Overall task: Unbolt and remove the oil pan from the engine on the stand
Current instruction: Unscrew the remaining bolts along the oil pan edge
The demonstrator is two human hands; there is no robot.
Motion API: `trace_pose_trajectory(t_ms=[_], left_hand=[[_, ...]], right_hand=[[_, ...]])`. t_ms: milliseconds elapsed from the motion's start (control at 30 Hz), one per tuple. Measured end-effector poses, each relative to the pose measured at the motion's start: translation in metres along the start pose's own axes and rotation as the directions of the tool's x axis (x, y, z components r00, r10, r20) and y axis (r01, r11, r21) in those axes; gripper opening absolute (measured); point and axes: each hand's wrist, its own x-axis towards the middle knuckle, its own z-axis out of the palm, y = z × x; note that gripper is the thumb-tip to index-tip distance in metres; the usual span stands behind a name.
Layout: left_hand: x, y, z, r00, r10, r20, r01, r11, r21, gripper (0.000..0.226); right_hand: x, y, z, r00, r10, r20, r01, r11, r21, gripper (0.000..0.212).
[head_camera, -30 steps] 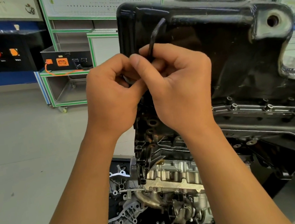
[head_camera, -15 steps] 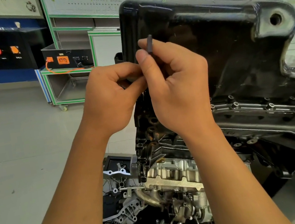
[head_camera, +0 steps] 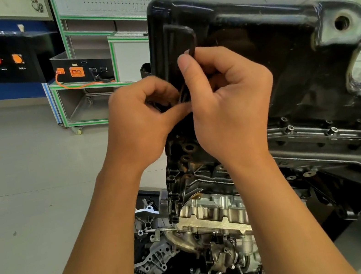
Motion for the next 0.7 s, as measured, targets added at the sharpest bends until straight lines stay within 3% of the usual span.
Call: trace_pose_trajectory(t_ms=[100,200,433,700], left_hand=[[-0.009,-0.010,-0.003,0.994,-0.086,0.067,0.079,0.992,0.101,0.023],[-0.013,-0.010,0.000,0.996,-0.090,0.028,0.086,0.989,0.119,0.018],[-0.015,-0.013,0.008,1.000,0.005,-0.018,0.000,0.966,0.258,0.017],[-0.016,-0.011,0.011,0.996,-0.053,-0.071,0.065,0.981,0.183,0.011]], right_hand=[[0.002,-0.003,-0.005,0.993,0.041,0.108,-0.034,0.997,-0.064,0.017],[0.003,-0.005,-0.009,0.978,0.104,0.179,-0.088,0.991,-0.098,0.018],[0.002,-0.007,-0.014,0.963,0.177,0.204,-0.196,0.978,0.077,0.016],[0.002,-0.005,-0.009,0.975,0.120,0.188,-0.127,0.992,0.021,0.015]])
